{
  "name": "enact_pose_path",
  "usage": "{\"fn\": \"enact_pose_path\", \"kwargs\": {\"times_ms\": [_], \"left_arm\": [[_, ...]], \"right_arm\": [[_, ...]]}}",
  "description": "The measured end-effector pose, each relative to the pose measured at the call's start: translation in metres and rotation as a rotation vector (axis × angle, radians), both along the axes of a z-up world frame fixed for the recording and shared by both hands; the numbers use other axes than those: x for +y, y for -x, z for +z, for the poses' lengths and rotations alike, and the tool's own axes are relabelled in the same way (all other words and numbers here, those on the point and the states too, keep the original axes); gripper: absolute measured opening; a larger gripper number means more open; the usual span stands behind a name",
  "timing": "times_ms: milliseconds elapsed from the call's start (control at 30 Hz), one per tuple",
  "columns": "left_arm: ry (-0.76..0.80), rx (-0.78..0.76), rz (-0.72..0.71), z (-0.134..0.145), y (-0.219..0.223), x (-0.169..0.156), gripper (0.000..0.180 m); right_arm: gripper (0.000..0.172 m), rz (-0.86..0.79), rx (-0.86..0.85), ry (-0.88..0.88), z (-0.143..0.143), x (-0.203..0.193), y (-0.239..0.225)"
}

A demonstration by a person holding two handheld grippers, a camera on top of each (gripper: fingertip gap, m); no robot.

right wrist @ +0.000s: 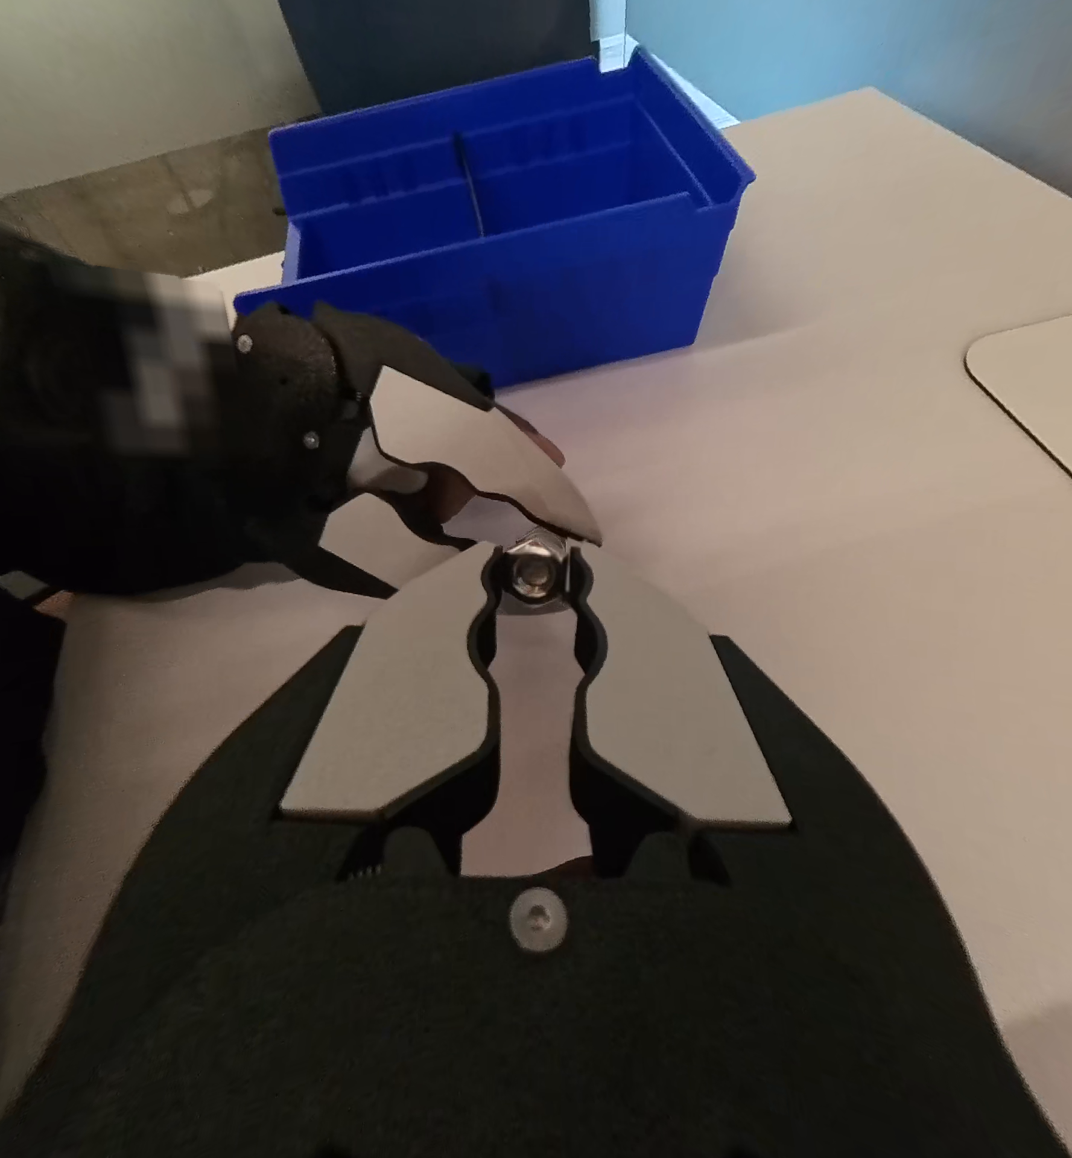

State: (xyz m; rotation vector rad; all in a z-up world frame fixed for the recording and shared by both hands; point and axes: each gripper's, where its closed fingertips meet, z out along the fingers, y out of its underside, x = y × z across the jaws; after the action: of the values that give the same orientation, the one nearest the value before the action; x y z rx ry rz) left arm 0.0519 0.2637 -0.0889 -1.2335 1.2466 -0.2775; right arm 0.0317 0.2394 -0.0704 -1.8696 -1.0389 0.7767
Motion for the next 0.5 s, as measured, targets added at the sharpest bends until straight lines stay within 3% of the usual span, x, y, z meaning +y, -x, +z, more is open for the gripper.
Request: {"fn": "enact_pose_path", "kwargs": {"times_ms": [133, 300, 400, 500], "left_arm": [[0.076, -0.048, -0.035, 0.000, -0.004, -0.004, 0.018], [0.161, -0.098, -0.080, -0.001, -0.006, -0.009, 0.018], [0.226, -0.119, -0.136, -0.002, -0.008, -0.014, 0.018], [0.282, -0.132, -0.211, -0.001, -0.010, -0.022, 0.018]], "right_arm": [[0.023, -0.004, -0.009, -0.029, 0.000, 0.000, 0.002], [0.040, 0.019, -0.002, -0.068, 0.006, -0.002, 0.002], [0.053, 0.074, -0.061, -0.150, 0.009, -0.003, -0.004], [0.055, 0.154, -0.149, -0.260, 0.012, -0.010, -0.014]]}}
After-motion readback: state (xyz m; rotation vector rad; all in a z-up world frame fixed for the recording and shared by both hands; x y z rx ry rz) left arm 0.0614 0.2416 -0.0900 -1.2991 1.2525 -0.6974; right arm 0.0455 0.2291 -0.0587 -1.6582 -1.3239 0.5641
